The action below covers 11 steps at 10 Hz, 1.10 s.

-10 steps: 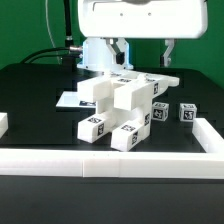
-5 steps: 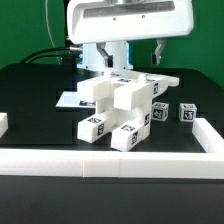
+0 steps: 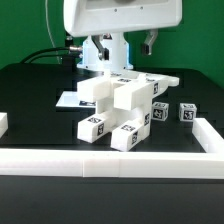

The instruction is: Assemble chair

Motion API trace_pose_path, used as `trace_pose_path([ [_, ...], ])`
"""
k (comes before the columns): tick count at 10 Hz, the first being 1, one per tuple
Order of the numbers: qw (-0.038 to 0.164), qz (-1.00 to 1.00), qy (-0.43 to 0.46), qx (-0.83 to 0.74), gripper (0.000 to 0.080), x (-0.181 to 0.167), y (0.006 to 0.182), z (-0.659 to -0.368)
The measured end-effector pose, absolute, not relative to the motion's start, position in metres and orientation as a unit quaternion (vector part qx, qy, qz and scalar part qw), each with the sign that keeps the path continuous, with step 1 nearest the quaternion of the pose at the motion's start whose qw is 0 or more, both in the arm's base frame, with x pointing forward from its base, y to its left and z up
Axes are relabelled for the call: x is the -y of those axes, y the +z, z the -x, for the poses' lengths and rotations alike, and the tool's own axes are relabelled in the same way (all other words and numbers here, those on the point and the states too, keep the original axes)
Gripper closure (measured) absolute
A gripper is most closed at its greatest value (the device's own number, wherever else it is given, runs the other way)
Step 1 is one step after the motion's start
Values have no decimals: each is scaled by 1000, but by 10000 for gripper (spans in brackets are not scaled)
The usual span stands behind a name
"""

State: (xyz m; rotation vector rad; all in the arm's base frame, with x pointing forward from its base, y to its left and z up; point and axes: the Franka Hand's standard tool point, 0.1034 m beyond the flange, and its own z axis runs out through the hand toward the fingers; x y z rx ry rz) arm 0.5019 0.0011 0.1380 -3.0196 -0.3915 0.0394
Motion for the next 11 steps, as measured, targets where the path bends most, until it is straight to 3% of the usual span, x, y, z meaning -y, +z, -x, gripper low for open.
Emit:
trace_pose_path([
  [3, 48, 990, 16, 129, 151, 1, 136, -500],
  [5, 44, 971, 8, 233, 151, 17, 135, -488],
  [11, 54, 940, 12, 338, 151, 32, 120, -465],
])
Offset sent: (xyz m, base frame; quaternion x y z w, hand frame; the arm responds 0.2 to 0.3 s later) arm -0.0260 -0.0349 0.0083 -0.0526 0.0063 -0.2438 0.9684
